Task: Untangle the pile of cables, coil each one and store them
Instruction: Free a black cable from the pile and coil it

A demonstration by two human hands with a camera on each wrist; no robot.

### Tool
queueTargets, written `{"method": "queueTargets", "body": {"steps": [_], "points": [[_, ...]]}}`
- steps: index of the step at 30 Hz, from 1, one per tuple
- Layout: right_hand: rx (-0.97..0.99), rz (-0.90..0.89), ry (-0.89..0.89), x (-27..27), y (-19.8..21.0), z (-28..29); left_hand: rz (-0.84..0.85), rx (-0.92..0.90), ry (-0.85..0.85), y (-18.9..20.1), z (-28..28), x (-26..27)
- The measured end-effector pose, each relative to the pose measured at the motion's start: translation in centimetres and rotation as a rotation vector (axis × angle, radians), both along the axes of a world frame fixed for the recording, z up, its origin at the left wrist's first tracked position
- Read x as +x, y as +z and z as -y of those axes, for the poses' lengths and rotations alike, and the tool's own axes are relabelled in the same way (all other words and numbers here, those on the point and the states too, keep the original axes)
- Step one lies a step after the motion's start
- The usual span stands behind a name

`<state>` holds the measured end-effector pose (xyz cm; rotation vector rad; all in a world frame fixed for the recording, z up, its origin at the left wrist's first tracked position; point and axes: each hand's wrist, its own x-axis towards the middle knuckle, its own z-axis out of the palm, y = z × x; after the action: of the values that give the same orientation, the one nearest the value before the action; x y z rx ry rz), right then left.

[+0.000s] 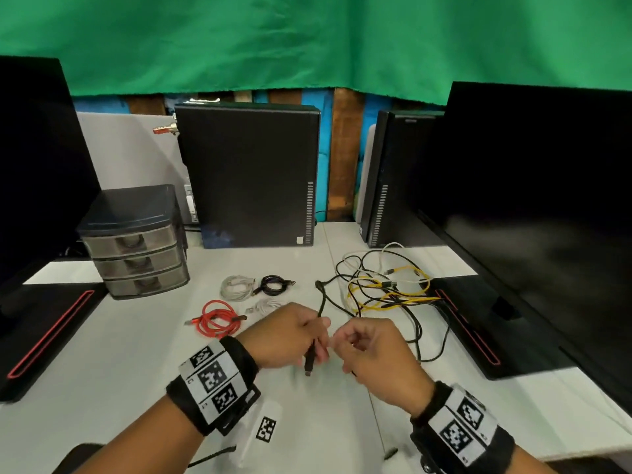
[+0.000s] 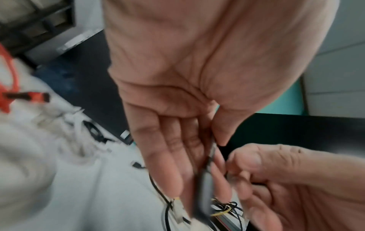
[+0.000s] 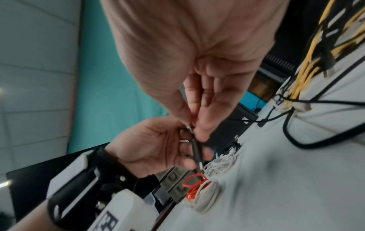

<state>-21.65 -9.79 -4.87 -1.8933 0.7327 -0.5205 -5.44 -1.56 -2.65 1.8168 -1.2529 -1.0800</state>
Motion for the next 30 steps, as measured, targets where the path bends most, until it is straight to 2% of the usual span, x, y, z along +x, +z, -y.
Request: {"method": "queueTargets", "body": {"steps": [3, 6, 9, 10, 12, 14, 15, 17, 18, 19, 21, 23, 25, 27, 30], "points": [[-0.218, 0.078, -0.045, -1.1, 0.5, 0.3, 0.134, -0.014, -0.055, 1.1, -0.6, -0.6], [-0.255, 0.125, -0.019, -1.5, 1.6, 0.8, 0.217, -0.064, -0.055, 2.3, -1.0, -1.2], [-0.311, 0.002, -0.128, -1.6, 1.8, 3.1, 0.231, -0.178, 0.03, 3.0, -0.8, -1.2], [-0.275, -0.051, -0.131, -1.8, 1.7, 3.8, 0.215, -0.215, 0.081, 3.2, -0.7, -1.0], [-0.073, -0.078, -0.035, -2.1, 2.1, 4.2, 0.146, -0.311, 0.183, 3.7, -0.7, -0.5], [0.14, -0.128, 0.16, -2.6, 2.4, 2.9, 0.11, -0.417, 0.259, 5.2, -0.9, 0.0], [0.14, -0.204, 0.26, -2.7, 2.6, 2.0, 0.105, -0.459, 0.283, 6.5, -0.9, 0.2], [-0.065, -0.385, 0.393, -2.4, 2.1, 1.4, 0.073, -0.53, 0.312, 9.8, -0.6, 1.1], [-0.13, -0.419, 0.379, -1.9, 1.9, 1.8, 0.032, -0.558, 0.32, 11.7, -0.4, 1.5], [-0.115, -0.388, 0.301, -1.4, 2.3, 2.2, -0.009, -0.586, 0.327, 13.7, -0.1, 1.9], [-0.087, -0.243, 0.05, -0.3, 3.7, 4.5, -0.083, -0.689, 0.345, 17.6, 0.2, 2.9], [-0.172, -0.207, -0.102, 0.4, 5.9, 7.0, -0.191, -0.831, 0.387, 21.0, -0.1, 3.8], [-0.281, -0.293, -0.144, 0.9, 7.7, 8.7, -0.251, -0.915, 0.423, 23.8, -0.9, 4.5], [-0.363, -0.333, -0.168, 1.5, 8.7, 8.7, -0.235, -0.915, 0.416, 25.0, -1.3, 4.8], [-0.355, -0.164, -0.08, 3.6, 10.0, 5.7, -0.183, -0.885, 0.375, 24.7, -1.4, 4.8]]}}
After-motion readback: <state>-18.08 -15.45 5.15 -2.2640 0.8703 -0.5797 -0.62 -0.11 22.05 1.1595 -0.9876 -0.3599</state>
